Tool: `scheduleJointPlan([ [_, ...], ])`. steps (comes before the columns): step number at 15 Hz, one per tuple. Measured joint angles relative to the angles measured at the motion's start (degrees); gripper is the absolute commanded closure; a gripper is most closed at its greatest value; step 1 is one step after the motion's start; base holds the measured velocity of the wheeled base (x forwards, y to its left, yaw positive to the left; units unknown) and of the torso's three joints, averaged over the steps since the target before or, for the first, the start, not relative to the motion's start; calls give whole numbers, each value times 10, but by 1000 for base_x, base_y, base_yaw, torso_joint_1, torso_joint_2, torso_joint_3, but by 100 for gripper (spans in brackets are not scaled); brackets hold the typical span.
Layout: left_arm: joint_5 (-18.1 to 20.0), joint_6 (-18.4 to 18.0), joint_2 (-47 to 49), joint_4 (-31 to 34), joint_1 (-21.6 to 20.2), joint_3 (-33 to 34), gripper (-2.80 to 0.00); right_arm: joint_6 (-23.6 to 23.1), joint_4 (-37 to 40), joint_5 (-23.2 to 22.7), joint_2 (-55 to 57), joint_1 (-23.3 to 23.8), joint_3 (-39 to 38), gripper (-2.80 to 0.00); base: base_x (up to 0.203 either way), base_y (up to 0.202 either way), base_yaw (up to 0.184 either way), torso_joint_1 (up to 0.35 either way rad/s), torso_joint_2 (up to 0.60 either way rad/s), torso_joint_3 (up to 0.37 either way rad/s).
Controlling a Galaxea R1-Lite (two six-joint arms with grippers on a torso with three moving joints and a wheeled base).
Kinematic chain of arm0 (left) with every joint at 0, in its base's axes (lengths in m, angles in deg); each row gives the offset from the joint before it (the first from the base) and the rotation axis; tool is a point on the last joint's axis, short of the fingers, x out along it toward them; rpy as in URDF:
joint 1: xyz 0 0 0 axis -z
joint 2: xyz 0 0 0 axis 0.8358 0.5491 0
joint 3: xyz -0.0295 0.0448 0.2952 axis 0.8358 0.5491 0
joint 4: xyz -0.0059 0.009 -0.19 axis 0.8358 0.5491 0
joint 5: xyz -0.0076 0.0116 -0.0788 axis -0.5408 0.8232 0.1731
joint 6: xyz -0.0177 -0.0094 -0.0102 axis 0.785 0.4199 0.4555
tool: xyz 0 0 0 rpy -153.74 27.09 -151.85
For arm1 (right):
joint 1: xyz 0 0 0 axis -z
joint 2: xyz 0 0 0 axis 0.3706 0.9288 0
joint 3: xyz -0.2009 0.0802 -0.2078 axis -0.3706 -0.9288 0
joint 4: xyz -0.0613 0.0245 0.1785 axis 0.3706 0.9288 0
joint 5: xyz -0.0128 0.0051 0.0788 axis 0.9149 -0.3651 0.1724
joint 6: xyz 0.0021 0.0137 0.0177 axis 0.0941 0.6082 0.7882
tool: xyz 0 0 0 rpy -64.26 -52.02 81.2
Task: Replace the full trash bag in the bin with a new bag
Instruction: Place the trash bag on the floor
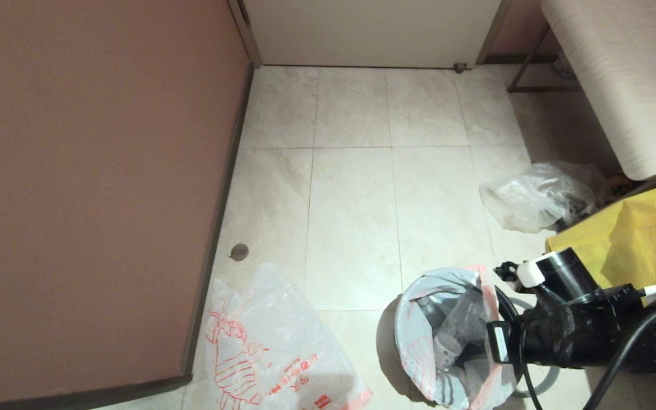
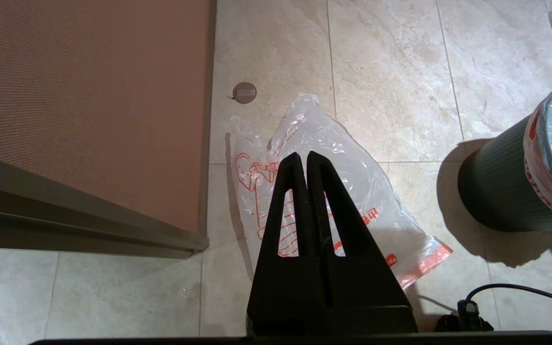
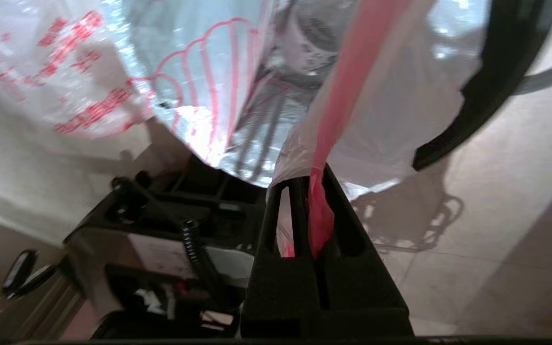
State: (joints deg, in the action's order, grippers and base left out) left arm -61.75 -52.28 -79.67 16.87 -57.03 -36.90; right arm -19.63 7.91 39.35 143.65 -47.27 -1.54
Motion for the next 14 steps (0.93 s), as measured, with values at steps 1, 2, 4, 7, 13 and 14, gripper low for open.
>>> scheduleJointPlan([
  [1, 0, 0, 0, 0, 0, 0, 0, 0, 0, -24, 6, 0, 6, 0, 0, 0, 0, 0, 0, 0],
  [2, 0, 0, 0, 0, 0, 0, 0, -1, 1, -56, 14, -1, 17, 0, 0, 0, 0, 0, 0, 0],
  [4, 0, 0, 0, 0, 0, 0, 0, -1, 1, -104, 34, -3, 44, 0, 0, 0, 0, 0, 0, 0],
  [7, 0, 0, 0, 0, 0, 0, 0, -16, 2, -127, 79, -5, 99, 0, 0, 0, 0, 0, 0, 0],
  [13, 0, 0, 0, 0, 0, 0, 0, -27, 23, -188, 34, -31, 142, 0, 0, 0, 0, 0, 0, 0],
  [14, 0, 0, 0, 0, 0, 0, 0, -26, 34, -193, 13, -41, 144, 0, 0, 0, 0, 0, 0, 0],
])
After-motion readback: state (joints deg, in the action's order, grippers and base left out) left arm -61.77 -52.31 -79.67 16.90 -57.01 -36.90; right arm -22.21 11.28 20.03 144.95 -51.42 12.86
